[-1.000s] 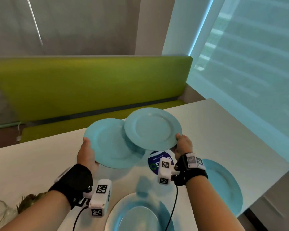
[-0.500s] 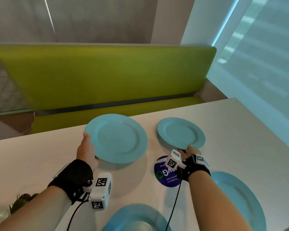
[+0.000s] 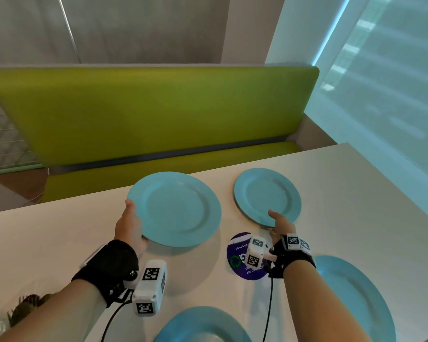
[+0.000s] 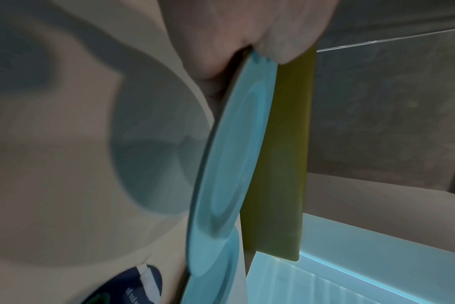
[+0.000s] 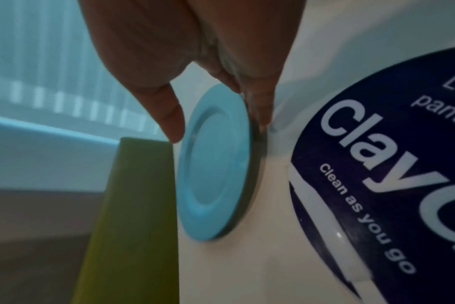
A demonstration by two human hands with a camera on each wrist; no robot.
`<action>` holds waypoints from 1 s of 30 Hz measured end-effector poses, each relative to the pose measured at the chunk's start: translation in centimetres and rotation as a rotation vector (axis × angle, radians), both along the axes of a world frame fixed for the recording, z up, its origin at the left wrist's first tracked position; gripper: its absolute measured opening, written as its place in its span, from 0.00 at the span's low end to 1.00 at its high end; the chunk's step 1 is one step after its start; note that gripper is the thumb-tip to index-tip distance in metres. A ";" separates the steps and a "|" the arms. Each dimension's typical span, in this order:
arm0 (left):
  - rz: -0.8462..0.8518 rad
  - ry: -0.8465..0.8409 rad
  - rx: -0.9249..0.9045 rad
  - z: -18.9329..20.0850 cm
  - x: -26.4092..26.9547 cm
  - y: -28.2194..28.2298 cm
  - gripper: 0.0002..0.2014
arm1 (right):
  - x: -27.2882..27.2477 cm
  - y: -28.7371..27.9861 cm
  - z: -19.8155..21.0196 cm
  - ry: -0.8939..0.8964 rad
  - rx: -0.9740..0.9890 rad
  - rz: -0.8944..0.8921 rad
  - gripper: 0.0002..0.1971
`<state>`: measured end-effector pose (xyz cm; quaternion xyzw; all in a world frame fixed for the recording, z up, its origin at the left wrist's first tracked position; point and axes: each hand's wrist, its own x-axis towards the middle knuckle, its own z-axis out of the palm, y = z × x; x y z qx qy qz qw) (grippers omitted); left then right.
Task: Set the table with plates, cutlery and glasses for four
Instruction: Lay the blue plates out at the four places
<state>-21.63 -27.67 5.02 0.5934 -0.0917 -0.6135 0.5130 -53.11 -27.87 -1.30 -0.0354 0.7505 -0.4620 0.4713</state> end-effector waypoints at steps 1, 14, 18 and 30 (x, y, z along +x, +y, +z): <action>-0.003 0.001 0.004 0.0 -0.1 0.0 0.25 | 0.4 0.1 0.4 0.081 0.059 0.086 0.29; -0.121 -0.036 0.066 -1.3 1.8 0.2 0.24 | 12.3 1.3 2.3 -0.291 -0.131 0.278 0.11; -0.109 -0.165 0.091 -1.7 3.6 -0.4 0.18 | 13.8 0.8 2.0 -0.330 -0.138 0.233 0.10; 0.029 -0.209 0.103 -1.5 8.2 0.5 0.24 | 17.6 0.2 -0.2 -0.192 -0.070 0.329 0.20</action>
